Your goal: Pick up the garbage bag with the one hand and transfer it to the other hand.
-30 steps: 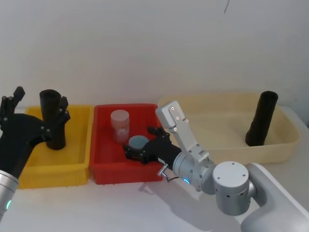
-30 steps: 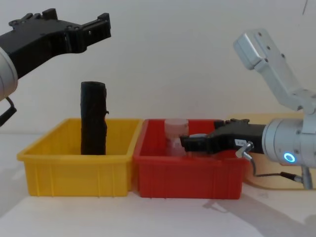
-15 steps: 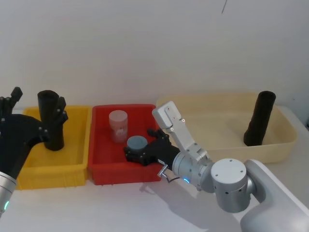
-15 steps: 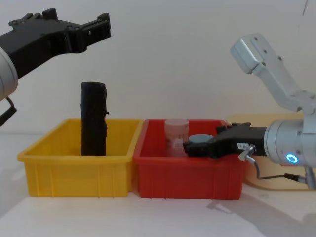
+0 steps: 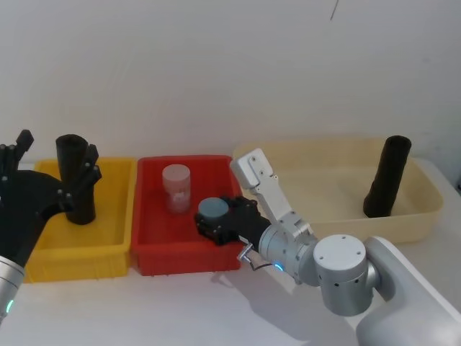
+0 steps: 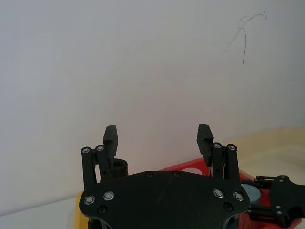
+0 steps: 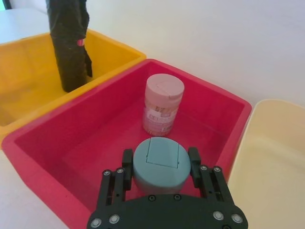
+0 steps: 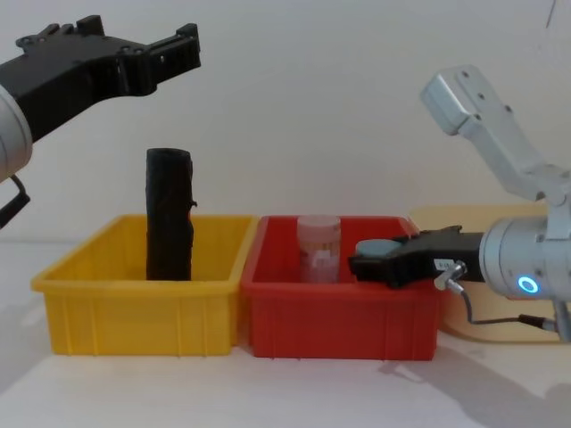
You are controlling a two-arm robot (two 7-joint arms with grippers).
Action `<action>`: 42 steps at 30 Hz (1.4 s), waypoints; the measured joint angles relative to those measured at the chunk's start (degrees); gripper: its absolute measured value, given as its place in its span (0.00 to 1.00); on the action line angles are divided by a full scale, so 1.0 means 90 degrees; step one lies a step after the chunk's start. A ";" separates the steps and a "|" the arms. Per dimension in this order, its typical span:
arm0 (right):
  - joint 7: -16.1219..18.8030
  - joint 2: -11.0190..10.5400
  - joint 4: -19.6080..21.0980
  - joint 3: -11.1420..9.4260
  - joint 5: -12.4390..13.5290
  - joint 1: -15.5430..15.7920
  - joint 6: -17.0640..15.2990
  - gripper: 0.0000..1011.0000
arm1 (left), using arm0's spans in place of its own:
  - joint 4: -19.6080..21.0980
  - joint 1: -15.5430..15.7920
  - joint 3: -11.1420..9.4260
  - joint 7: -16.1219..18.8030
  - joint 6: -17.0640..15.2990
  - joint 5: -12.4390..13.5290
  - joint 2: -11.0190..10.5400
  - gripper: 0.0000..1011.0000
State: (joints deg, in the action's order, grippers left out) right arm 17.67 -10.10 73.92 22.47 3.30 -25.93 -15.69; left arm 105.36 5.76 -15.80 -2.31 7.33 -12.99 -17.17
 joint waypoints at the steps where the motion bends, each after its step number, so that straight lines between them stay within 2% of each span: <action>1: -0.0011 0.0008 0.0000 -0.0009 0.0000 0.0001 -0.0008 0.66 | 0.0000 0.0000 0.0000 0.0000 0.0000 0.0000 0.0000 0.99; 8: -0.0087 0.0093 0.0019 -0.0135 0.0045 0.0026 -0.0027 0.66 | 0.0000 0.0000 0.0000 0.0000 0.0000 0.0000 0.0000 0.99; 21: -0.0098 0.0299 0.0379 -0.0527 0.0544 0.0093 -0.0014 0.66 | 0.0000 0.0000 0.0000 0.0000 0.0000 0.0000 0.0000 0.99; 32: -0.0206 0.0446 0.0794 -0.1096 0.1060 0.0098 0.0130 0.66 | 0.0000 0.0000 0.0000 0.0000 0.0000 0.0000 0.0000 0.99; 42: -0.0535 0.0406 0.0868 -0.1597 0.1266 0.0033 0.0332 0.66 | 0.0000 -0.0001 0.0000 0.0000 0.0000 0.0000 0.0000 0.99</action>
State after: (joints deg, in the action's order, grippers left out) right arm 12.86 -6.45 81.73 8.10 14.70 -25.63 -12.70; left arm 105.37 5.76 -15.80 -2.31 7.33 -12.98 -17.17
